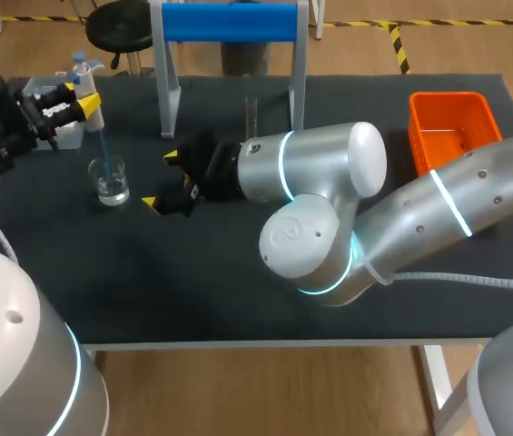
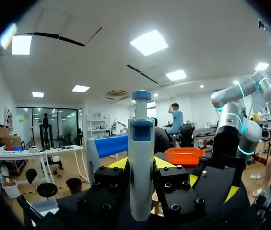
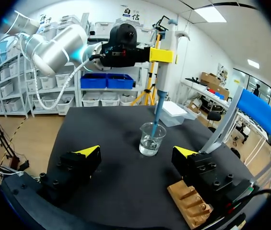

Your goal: Invert the test tube, pick up the pipette, mount the tip to pipette, aspirate from beaker and dispense into the tube, eject the tip, return the pipette, and cap with the stopper.

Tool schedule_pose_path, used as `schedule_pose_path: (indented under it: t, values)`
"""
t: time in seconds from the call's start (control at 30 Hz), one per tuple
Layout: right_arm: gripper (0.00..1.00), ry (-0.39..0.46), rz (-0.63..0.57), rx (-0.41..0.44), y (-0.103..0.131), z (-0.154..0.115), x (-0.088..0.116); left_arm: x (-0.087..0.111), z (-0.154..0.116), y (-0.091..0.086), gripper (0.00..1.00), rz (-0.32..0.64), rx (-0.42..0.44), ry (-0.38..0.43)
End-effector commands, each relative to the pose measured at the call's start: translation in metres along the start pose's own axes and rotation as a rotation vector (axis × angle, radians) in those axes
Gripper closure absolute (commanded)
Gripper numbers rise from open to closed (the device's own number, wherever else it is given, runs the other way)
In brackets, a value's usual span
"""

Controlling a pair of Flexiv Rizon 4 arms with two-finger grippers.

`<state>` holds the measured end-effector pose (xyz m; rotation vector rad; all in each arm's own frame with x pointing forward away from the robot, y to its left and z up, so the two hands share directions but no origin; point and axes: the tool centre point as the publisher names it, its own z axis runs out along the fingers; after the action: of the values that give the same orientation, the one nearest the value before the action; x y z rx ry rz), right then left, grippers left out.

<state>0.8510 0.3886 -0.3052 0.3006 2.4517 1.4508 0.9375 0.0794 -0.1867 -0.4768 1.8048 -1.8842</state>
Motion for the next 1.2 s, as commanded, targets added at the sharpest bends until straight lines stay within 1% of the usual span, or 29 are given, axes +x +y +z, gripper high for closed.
schedule_pose_path:
  t: [0.03,0.57,1.2]
  values:
    - [0.00,-0.003,0.000,0.001,0.000,0.001,0.001,-0.003,-0.001,0.006,1.00,-0.004,0.007,0.007]
    - [0.00,-0.003,0.000,0.001,0.000,0.001,0.001,-0.006,0.000,0.018,1.00,-0.032,0.001,0.004]
    - [0.00,-0.003,0.000,0.001,0.000,0.001,0.001,-0.005,-0.002,0.020,1.00,-0.041,-0.003,-0.004]
